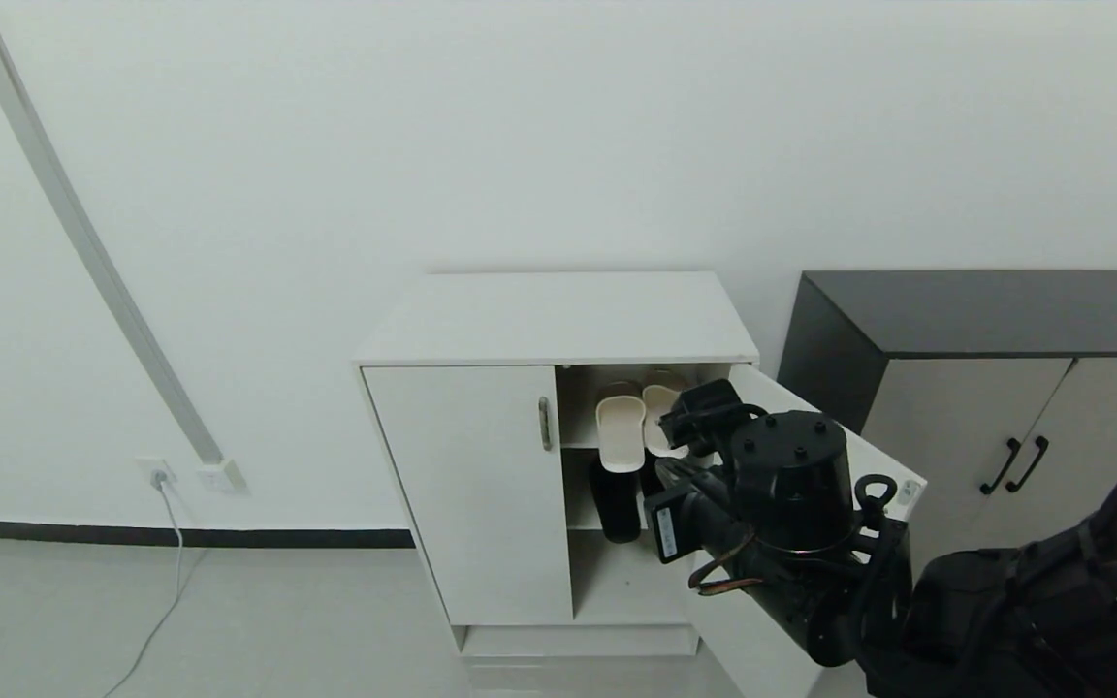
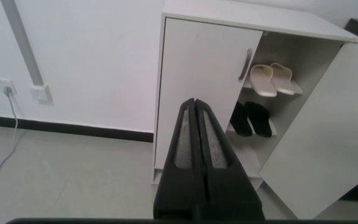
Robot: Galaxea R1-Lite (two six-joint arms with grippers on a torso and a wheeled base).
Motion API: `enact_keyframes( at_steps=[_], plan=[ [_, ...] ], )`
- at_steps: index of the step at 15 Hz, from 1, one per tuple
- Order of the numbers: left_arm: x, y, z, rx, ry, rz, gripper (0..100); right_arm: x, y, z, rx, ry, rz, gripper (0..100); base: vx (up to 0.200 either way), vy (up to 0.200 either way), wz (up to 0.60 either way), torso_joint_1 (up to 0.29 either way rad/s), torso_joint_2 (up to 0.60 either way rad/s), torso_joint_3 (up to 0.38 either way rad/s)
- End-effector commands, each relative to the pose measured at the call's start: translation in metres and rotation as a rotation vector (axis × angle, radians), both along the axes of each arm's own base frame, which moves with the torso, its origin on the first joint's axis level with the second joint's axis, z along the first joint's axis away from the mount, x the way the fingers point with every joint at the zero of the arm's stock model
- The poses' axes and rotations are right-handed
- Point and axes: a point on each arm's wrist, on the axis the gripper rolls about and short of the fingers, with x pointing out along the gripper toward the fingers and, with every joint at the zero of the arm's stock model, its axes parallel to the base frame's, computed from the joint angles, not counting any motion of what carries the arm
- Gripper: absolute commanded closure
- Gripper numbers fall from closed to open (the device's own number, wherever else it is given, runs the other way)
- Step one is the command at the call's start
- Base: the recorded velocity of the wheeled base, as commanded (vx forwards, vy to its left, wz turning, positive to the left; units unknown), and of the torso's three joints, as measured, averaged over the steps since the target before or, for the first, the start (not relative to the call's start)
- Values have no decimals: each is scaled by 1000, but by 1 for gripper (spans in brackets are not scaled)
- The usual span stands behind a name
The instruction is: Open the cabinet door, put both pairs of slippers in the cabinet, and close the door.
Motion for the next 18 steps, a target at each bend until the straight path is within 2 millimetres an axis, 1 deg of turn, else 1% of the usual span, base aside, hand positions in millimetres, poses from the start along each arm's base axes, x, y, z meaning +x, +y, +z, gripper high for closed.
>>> enact_keyframes(
  at_steps=[1, 4, 6, 10, 12, 18],
  plan=[
    [0, 0, 0, -1, 1, 1, 100, 0, -1, 0, 0, -1, -1, 100, 0, 0, 0, 276, -598, -334],
    [0, 0, 0, -1, 1, 1, 100, -3, -3, -2, 10, -12, 24, 100, 0, 0, 0, 198, -445, -240],
    [0, 0, 0, -1, -1, 1, 100, -3, -5, -2, -2, -52, 32, 100, 0, 0, 0, 23, -45, -33],
    [0, 0, 0, -1, 1, 1, 100, -4, -6, -4, -8, -50, 34, 100, 0, 0, 0, 0, 0, 0],
    [0, 0, 0, -1, 1, 1, 100, -6, -8, -9, -33, -41, 38, 100, 0, 0, 0, 0, 0, 0],
    [0, 0, 0, -1, 1, 1, 100, -6, -8, -8, -31, -50, 38, 100, 0, 0, -600, 2, 2, 3]
  ],
)
